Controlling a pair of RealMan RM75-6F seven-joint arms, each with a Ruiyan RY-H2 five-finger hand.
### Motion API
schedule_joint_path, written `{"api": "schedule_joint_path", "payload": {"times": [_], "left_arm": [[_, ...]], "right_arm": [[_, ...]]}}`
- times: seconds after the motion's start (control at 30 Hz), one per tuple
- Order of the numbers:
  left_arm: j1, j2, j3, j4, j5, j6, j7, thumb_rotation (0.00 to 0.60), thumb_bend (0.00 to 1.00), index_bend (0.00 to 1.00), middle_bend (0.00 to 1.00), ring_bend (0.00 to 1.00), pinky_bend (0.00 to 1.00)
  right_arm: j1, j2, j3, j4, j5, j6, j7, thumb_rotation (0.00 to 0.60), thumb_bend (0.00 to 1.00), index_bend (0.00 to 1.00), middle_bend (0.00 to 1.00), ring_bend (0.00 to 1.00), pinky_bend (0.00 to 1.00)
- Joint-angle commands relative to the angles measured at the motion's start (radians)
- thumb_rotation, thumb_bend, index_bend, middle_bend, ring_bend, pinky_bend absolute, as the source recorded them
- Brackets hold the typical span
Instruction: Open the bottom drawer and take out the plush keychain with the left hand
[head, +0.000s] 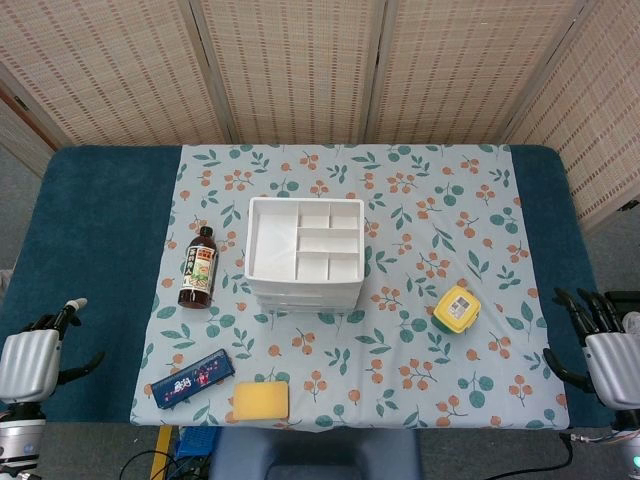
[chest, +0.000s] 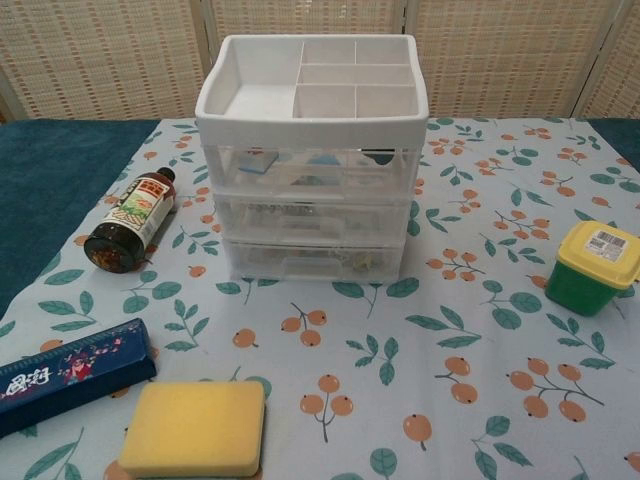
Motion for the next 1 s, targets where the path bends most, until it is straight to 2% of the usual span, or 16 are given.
{"api": "schedule_joint_path", "payload": {"times": [0.03, 0.47, 0.73, 0.87, 1.0], "left_arm": [[0.0, -0.002, -0.001, 0.002, -0.003, 0.0, -0.002, 0.6, 0.15, 0.22, 0.42, 0.37, 0.48], [-0.004, -0.002, 0.0, 0.005, 0.052, 0.013, -0.062, 0.6, 0.15, 0.24, 0.42, 0.38, 0.49], [-0.05, 0.028, -0.004, -0.021, 0.148, -0.021, -0.168, 0.6, 0.15, 0.26, 0.45, 0.41, 0.57], [-0.085, 0.042, 0.012, -0.052, 0.196, -0.074, -0.231, 0.6, 0.15, 0.27, 0.51, 0.51, 0.62], [-0.122, 0.055, 0.035, -0.091, 0.227, -0.145, -0.281, 0.6, 0.15, 0.31, 0.6, 0.61, 0.73]], "right_arm": [[0.001, -0.001, 0.001, 0.0, 0.003, -0.003, -0.001, 0.6, 0.34, 0.01, 0.19, 0.1, 0.05], [0.001, 0.003, 0.009, 0.009, -0.001, 0.015, 0.009, 0.6, 0.34, 0.01, 0.19, 0.1, 0.05], [-0.001, 0.023, 0.019, -0.003, -0.009, 0.039, 0.01, 0.6, 0.34, 0.01, 0.19, 0.1, 0.05], [0.0, 0.032, 0.02, -0.009, -0.01, 0.041, 0.007, 0.6, 0.34, 0.01, 0.19, 0.1, 0.05], [0.0, 0.033, 0.023, -0.01, -0.008, 0.044, 0.011, 0.6, 0.34, 0.01, 0.19, 0.1, 0.05]]}}
